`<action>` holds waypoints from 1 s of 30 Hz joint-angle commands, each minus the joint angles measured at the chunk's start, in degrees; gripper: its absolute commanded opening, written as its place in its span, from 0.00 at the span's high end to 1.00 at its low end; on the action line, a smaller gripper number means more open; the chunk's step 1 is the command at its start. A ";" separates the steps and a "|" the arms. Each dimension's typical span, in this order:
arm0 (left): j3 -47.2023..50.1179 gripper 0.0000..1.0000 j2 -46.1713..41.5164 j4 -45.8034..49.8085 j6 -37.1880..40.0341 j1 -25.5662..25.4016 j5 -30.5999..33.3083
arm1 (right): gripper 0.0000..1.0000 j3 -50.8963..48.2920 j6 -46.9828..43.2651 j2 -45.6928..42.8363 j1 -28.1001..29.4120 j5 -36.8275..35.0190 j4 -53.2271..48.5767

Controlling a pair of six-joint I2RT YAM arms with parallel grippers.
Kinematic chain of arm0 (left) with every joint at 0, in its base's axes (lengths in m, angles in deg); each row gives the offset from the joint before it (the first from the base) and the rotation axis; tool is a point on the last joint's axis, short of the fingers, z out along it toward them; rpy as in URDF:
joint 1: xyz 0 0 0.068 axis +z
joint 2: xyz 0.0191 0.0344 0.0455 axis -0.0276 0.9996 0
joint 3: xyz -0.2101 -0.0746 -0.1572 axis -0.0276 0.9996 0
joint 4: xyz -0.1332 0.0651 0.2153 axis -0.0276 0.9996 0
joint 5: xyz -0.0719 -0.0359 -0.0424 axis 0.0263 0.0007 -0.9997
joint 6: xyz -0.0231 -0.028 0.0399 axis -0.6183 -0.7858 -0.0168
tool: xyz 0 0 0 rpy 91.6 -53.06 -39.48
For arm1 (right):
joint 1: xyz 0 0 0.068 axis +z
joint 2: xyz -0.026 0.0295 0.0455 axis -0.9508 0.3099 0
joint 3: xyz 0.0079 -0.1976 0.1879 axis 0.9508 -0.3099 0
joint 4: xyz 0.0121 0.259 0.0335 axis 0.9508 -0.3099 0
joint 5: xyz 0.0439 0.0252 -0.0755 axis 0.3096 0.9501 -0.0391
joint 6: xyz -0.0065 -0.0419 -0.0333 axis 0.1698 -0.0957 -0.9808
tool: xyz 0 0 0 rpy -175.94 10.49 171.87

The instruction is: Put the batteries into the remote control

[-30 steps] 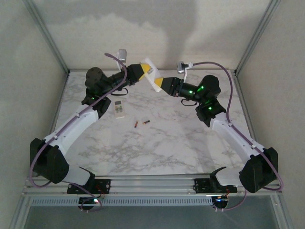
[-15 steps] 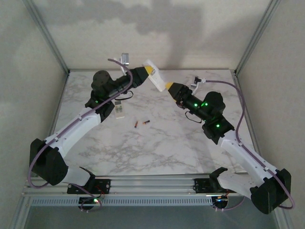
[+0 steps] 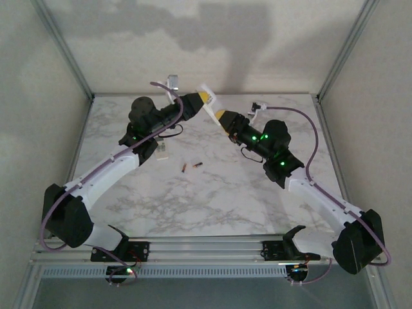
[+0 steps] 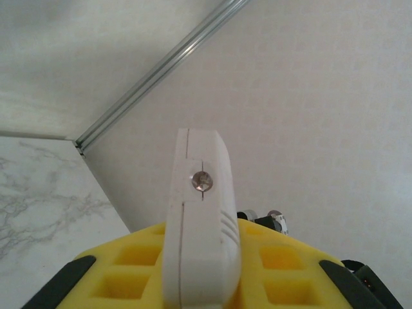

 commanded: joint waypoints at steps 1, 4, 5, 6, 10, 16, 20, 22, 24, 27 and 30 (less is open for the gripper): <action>-0.15 1.00 -0.23 -2.15 -0.03 -0.91 -1.06 | 0.56 1.31 0.27 0.83 0.41 -0.55 1.51; -0.24 1.00 -0.12 -2.20 -0.91 -0.69 -0.63 | 0.66 1.12 -0.07 0.94 0.50 -0.56 0.40; -0.16 1.00 -0.10 -2.47 -1.64 -0.59 -0.46 | 0.69 1.12 -0.48 0.82 0.45 -0.57 -0.55; -0.07 1.00 -0.09 -2.86 -2.43 -0.33 -0.28 | 0.71 1.11 -1.02 0.75 0.41 -0.49 -1.70; 1.23 1.00 -0.19 -5.53 -5.91 1.87 0.40 | 0.79 -2.24 -2.30 -0.82 0.43 -0.68 -4.65; 2.87 1.00 -0.06 -7.06 -8.58 4.70 0.57 | 0.82 -8.83 -1.35 -4.96 0.36 -0.60 -4.14; 4.34 1.00 0.25 -7.68 -9.80 5.70 1.13 | 0.87 -10.58 -2.30 -8.50 0.26 -1.19 -6.55; 5.13 1.00 0.38 -7.64 -9.95 5.98 1.47 | 0.90 -11.41 -2.88 -10.27 0.08 -1.52 -7.60; 6.00 1.00 0.34 -7.64 -9.76 6.28 2.01 | 0.92 -12.26 -3.09 -11.83 -0.04 -2.12 -8.59; 7.04 1.00 0.17 -8.33 -10.18 7.04 2.29 | 0.92 -13.61 -3.37 -14.02 -0.29 -2.77 -10.23; 7.23 1.00 0.40 -8.89 -10.76 7.76 2.21 | 0.94 -15.33 -3.28 -15.86 -0.66 -3.26 -10.43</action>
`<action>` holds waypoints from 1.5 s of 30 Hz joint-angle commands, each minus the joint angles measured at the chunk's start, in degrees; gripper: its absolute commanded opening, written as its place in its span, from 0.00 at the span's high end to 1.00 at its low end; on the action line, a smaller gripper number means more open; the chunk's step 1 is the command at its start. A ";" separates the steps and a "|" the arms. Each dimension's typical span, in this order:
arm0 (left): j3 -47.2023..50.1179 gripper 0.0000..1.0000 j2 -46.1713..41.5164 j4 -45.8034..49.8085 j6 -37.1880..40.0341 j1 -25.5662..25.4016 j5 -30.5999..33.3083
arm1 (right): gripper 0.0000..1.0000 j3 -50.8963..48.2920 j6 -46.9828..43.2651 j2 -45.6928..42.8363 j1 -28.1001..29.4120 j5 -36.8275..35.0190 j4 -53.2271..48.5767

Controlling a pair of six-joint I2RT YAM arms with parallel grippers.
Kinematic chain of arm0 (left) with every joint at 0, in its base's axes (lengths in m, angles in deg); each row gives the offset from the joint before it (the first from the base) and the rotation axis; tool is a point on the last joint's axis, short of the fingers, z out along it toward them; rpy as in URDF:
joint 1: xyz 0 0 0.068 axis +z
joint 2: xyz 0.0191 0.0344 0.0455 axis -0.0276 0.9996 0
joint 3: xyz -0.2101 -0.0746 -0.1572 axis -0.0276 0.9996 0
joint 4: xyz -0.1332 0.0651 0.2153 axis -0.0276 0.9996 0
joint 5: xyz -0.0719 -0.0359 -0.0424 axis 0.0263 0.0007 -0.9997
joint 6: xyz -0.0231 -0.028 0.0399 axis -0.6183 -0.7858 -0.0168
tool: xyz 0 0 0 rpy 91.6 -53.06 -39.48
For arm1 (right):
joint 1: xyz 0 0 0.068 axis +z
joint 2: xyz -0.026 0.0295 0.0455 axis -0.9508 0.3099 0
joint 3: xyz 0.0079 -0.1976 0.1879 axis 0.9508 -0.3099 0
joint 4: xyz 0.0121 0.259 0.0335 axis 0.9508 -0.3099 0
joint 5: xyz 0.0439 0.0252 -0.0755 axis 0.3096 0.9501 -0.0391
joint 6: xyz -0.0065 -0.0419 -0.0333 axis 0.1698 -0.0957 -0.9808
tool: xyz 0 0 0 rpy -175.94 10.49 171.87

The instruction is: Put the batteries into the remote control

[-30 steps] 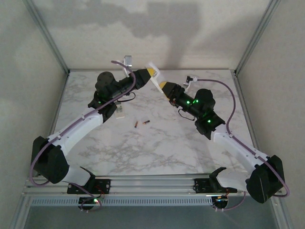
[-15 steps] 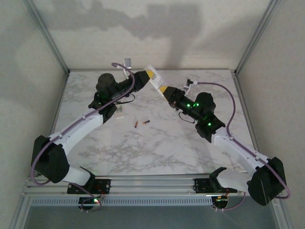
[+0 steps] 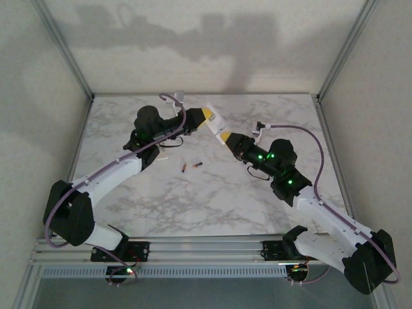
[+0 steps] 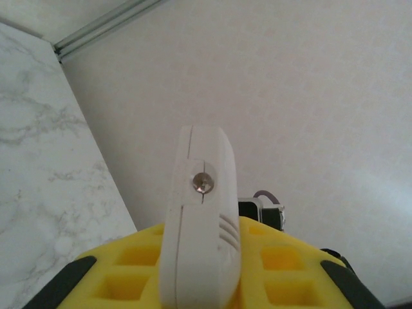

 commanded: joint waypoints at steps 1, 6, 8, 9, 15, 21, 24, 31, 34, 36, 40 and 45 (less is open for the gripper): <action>-0.50 1.00 -0.32 -6.33 1.07 6.32 11.58 | 0.95 -3.30 -3.45 -4.32 -1.70 -3.75 -7.52; -0.86 1.00 0.31 -6.51 1.19 6.65 11.45 | 0.95 -4.08 -3.36 -4.92 -2.14 -5.07 -9.87; -0.78 1.00 0.16 -5.65 2.07 6.73 11.84 | 0.94 -4.10 -3.21 -4.90 -2.22 -5.68 -10.86; -0.49 1.00 -0.02 -5.50 2.50 6.77 12.18 | 0.93 -3.88 -2.95 -4.82 -2.20 -5.82 -11.30; 5.07 1.00 -0.92 -14.70 0.04 5.42 16.88 | 0.88 -4.33 3.56 0.36 1.03 -10.17 -0.12; 9.22 1.00 -1.41 -21.63 -5.54 2.30 27.27 | 0.83 -1.49 1.74 6.33 5.60 -15.67 3.90; 10.07 1.00 -2.37 -20.39 -7.26 2.62 31.41 | 0.80 -2.75 3.20 5.63 6.14 -18.73 2.97; 10.95 1.00 -2.82 -20.25 -7.65 2.70 31.56 | 0.79 -3.83 3.18 4.77 6.41 -19.20 0.83; 11.37 1.00 -3.27 -19.99 -7.08 2.84 31.89 | 0.75 -4.49 3.00 3.92 6.54 -18.75 0.10; 11.23 1.00 -3.31 -20.26 -6.84 2.96 31.35 | 0.73 -5.37 2.31 2.73 6.59 -19.30 -0.53; 11.35 1.00 -3.06 -20.86 -6.76 2.90 29.67 | 0.79 -5.60 -0.21 0.61 6.50 -21.28 -1.00; 11.59 1.00 -2.94 -20.64 -6.37 2.81 28.20 | 0.46 -0.80 -2.97 2.09 5.89 -17.00 0.66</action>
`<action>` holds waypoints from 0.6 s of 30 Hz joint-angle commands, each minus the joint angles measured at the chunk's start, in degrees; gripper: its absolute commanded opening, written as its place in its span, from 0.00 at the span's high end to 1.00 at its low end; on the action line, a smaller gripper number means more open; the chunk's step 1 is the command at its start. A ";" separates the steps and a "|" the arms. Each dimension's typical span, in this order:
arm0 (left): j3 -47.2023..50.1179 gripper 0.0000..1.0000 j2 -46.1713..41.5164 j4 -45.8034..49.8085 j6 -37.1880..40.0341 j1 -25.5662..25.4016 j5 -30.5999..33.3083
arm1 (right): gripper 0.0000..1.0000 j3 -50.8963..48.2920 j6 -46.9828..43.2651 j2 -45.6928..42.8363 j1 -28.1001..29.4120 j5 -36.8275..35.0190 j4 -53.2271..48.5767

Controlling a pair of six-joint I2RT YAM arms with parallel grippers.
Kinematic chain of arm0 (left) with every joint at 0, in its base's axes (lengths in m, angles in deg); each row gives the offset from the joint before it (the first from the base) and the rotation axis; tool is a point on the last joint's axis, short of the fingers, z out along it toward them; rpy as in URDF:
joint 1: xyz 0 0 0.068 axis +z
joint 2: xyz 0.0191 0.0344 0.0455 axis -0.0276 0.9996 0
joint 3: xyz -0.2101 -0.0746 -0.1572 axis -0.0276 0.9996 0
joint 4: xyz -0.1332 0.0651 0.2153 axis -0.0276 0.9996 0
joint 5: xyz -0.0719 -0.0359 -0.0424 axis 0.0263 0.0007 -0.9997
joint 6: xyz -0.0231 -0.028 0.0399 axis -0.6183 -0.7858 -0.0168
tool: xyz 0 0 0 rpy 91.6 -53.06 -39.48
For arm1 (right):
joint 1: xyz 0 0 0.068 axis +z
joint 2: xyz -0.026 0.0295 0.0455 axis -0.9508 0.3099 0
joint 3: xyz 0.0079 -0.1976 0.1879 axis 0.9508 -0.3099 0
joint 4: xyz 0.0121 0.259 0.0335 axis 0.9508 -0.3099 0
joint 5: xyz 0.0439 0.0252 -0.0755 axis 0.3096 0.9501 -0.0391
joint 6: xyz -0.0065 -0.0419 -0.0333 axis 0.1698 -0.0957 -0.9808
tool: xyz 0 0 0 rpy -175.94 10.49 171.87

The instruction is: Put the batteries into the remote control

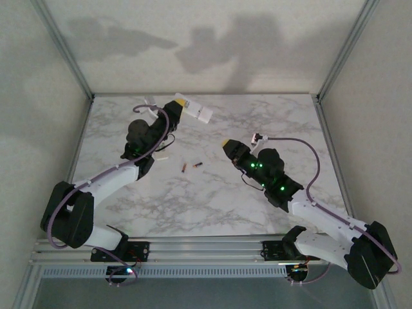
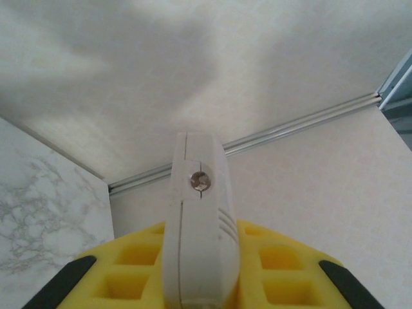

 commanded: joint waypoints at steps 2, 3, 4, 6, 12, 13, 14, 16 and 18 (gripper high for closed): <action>-0.89 1.00 -1.13 -3.05 1.34 -0.20 -1.22 | 0.46 6.46 -1.78 2.40 -2.05 4.76 2.10; -1.33 1.00 -0.94 -2.79 1.35 -0.29 -2.19 | 0.47 7.90 -0.84 3.76 -3.36 7.28 2.98; -1.73 1.00 -0.76 -2.58 1.28 -0.27 -2.92 | 0.49 9.01 -0.01 5.14 -4.27 9.24 3.83; -2.94 1.00 -0.40 -0.86 1.51 -0.38 -4.61 | 0.52 11.54 1.50 7.99 -5.51 11.95 5.13; -4.25 1.00 0.40 -0.47 1.35 -0.55 -7.02 | 0.58 16.61 3.78 14.09 -6.29 15.79 6.45; -4.27 1.00 0.40 -0.36 1.30 -0.66 -6.99 | 0.59 16.78 4.32 14.64 -6.34 15.94 7.23; -4.27 1.00 0.42 -0.44 1.35 -0.64 -6.98 | 0.60 17.09 4.72 15.16 -6.25 16.14 7.70; -4.26 1.00 0.65 -0.47 1.26 -0.72 -7.16 | 0.61 17.68 4.93 15.84 -6.32 16.59 8.15; -4.41 1.00 0.86 -0.62 1.02 -0.72 -7.37 | 0.62 18.02 5.39 16.34 -6.34 16.58 8.80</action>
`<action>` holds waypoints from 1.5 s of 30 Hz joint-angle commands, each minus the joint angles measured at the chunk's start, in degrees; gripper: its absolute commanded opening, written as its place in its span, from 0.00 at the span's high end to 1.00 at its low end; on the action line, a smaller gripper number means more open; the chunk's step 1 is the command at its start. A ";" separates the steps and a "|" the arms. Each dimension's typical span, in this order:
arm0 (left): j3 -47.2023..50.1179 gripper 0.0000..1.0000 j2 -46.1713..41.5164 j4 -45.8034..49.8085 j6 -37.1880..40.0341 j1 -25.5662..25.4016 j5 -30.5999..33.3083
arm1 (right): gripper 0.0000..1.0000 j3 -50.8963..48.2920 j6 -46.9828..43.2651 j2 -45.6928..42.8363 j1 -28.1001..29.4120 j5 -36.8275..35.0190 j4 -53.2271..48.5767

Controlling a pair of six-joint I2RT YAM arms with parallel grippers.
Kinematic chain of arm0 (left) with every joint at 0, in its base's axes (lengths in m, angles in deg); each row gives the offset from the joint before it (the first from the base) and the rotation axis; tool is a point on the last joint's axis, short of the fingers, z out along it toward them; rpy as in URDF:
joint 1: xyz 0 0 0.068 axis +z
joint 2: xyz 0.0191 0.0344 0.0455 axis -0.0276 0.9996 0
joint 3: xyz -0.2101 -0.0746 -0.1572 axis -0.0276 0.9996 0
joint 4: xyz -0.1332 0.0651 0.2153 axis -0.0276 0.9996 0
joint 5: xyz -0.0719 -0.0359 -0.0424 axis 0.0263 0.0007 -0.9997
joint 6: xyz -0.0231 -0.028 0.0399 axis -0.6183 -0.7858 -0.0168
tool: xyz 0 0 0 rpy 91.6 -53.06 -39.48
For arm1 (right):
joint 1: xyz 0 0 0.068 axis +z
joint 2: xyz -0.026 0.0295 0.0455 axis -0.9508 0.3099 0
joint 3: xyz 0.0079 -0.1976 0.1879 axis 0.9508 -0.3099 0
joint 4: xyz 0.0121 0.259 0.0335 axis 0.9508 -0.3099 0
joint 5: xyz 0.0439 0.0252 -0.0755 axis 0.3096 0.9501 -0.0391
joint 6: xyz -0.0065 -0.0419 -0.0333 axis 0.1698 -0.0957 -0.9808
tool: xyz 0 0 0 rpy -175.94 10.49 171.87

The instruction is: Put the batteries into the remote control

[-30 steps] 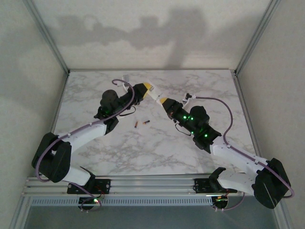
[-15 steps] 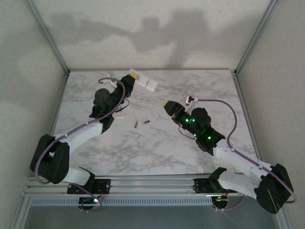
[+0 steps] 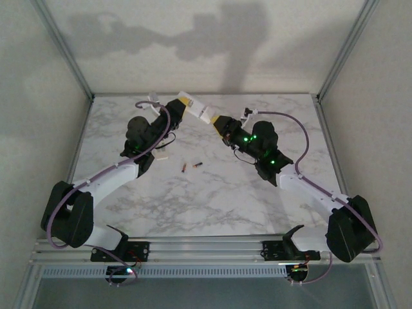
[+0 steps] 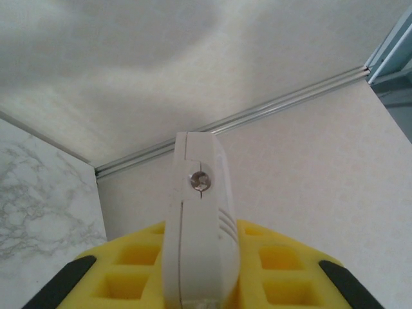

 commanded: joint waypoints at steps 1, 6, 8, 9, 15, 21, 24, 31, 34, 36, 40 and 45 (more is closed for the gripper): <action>-2.02 1.00 0.60 -1.91 0.54 -0.62 -2.16 | 0.63 2.49 1.35 0.61 -0.19 1.76 3.81; -2.18 1.00 0.91 -1.81 0.45 -0.71 -2.09 | 0.63 3.58 1.85 1.59 -0.16 2.53 5.04; -2.11 1.00 0.94 -1.84 0.40 -0.71 -2.03 | 0.58 3.16 1.80 1.20 -0.22 2.10 5.47; -2.11 1.00 1.06 -2.07 0.27 -0.75 -2.15 | 0.56 3.13 1.70 1.07 -0.16 1.91 5.03; -2.79 1.00 1.52 -2.01 1.18 -0.94 -3.45 | 0.69 5.64 0.61 2.67 -0.20 2.59 0.14; -2.72 1.00 0.93 -0.10 2.24 -0.55 -2.38 | 0.81 5.33 0.65 3.12 -0.22 2.64 -3.00; -2.42 1.00 0.31 0.63 2.38 1.15 -2.02 | 0.83 2.53 0.78 1.79 -0.44 1.75 -3.33; -1.09 1.00 -0.68 2.86 2.77 4.83 -1.82 | 0.83 -5.94 1.86 -2.02 -0.75 2.08 -2.36; 0.31 1.00 -0.24 1.61 2.43 5.43 -1.51 | 0.83 -8.82 1.35 -4.15 -0.87 2.33 -2.55; 1.02 1.00 -0.23 1.69 3.02 5.92 -1.04 | 0.84 -10.42 0.45 -6.06 -0.97 2.06 -3.42; 1.67 1.00 0.23 1.93 3.82 6.16 -1.92 | 0.88 -13.07 -1.29 -10.74 -1.44 0.30 -7.60; 2.97 1.00 0.98 1.84 3.96 6.18 -2.71 | 0.99 -14.44 -4.14 -13.89 -2.56 -0.04 -11.10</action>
